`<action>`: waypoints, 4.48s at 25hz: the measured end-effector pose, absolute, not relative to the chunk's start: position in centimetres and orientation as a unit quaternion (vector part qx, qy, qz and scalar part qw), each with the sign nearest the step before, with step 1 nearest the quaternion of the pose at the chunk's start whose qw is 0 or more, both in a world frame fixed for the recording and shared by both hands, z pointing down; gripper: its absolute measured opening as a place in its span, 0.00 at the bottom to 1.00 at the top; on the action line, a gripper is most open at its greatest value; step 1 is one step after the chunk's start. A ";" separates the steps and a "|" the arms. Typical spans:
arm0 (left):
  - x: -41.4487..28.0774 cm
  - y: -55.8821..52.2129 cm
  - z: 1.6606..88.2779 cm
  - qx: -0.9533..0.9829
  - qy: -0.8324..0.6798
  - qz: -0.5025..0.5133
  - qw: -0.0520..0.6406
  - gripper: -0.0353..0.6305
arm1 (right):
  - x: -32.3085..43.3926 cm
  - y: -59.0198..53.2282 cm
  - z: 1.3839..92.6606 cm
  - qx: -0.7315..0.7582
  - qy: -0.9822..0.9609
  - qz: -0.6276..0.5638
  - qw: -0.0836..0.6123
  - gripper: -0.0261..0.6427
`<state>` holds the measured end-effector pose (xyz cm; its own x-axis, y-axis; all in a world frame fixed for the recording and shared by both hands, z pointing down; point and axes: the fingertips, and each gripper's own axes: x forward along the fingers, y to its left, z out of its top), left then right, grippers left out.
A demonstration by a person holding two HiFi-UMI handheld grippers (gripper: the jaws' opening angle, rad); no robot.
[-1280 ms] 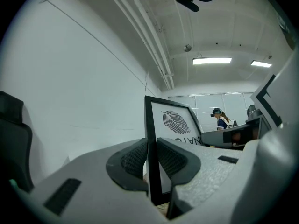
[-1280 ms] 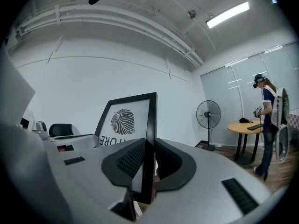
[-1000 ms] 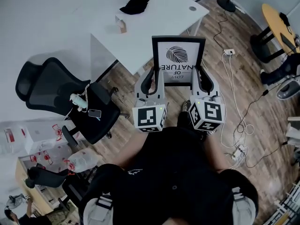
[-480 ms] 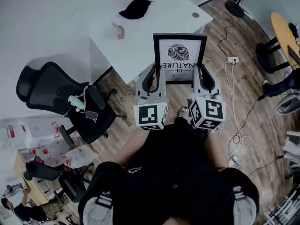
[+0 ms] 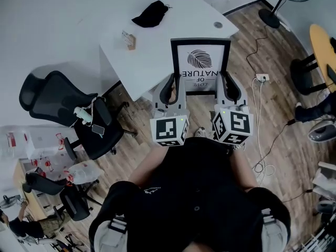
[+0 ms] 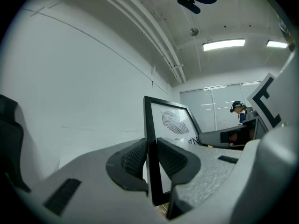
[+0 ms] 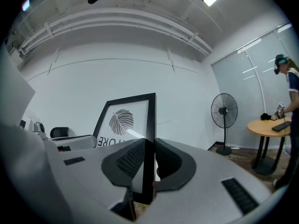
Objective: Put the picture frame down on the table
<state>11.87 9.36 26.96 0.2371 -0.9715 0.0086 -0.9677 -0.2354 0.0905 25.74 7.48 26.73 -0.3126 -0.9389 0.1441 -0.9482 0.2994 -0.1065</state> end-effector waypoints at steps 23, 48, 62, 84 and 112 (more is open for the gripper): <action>17.6 1.9 29.6 0.805 -0.591 -0.010 0.053 0.16 | 31.5 0.8 29.3 0.613 -0.783 0.104 0.038 0.14; 15.2 -21.3 30.2 0.852 -0.519 -0.015 0.070 0.16 | 29.1 -19.9 29.4 0.680 -0.724 0.104 0.054 0.14; 3.8 -25.5 31.7 0.799 -0.596 -0.017 0.077 0.16 | 17.6 -26.8 31.1 0.609 -0.783 0.105 0.076 0.14; -8.4 -25.5 36.2 0.616 -0.777 -0.010 0.129 0.16 | 2.9 -33.6 35.5 0.374 -0.909 0.104 0.153 0.14; -8.3 -23.3 46.5 0.476 -0.846 0.022 0.238 0.16 | 0.0 -34.4 46.7 0.223 -0.923 0.154 0.274 0.14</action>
<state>-8.32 -23.35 46.49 -0.4329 -0.7955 0.4240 -0.8163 0.5455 0.1900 0.00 -34.37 46.74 -0.7502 -0.3270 0.5746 -0.4961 0.8529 -0.1623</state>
